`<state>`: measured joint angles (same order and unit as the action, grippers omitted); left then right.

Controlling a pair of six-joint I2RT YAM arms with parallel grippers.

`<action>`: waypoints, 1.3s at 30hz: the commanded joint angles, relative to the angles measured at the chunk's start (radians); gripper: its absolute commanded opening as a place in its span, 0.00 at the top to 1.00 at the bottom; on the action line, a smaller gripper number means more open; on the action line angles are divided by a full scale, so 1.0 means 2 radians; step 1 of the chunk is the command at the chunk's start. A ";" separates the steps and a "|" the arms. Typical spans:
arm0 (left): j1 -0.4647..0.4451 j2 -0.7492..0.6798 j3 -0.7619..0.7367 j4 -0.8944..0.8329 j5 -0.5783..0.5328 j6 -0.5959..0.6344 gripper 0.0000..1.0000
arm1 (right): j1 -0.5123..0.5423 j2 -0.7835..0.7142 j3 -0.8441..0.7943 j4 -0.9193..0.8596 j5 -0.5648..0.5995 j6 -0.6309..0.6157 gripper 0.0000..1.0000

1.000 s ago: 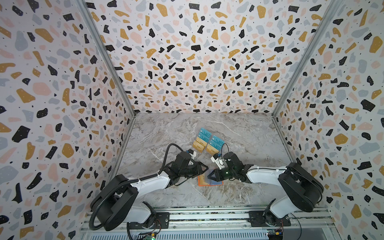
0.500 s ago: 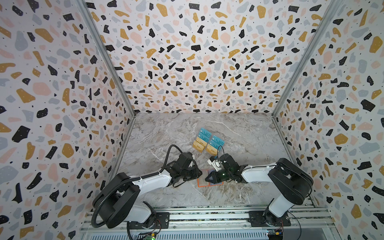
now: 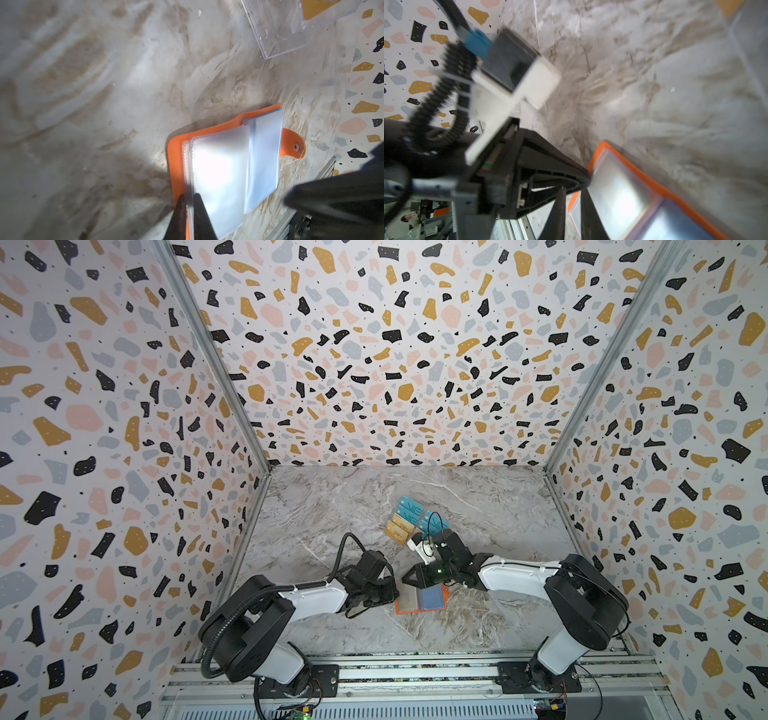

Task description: Put the credit cards into the card holder

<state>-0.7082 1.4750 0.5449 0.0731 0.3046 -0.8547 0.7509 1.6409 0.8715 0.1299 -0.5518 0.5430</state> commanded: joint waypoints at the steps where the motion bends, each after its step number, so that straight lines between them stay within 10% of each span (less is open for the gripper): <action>1: -0.002 0.006 -0.012 -0.004 -0.006 0.011 0.88 | -0.021 0.003 0.070 -0.063 0.013 -0.061 0.75; 18: -0.002 0.016 -0.021 0.006 0.004 0.005 0.87 | -0.055 0.245 0.461 -0.282 0.082 -0.205 0.66; 39: 0.000 0.018 -0.028 0.028 0.022 -0.011 0.87 | -0.038 0.306 0.518 -0.338 0.146 -0.256 0.66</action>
<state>-0.7078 1.4925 0.5163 0.1631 0.3393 -0.8726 0.6624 2.2528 1.8713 -0.4992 -0.2813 0.0574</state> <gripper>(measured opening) 0.133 0.340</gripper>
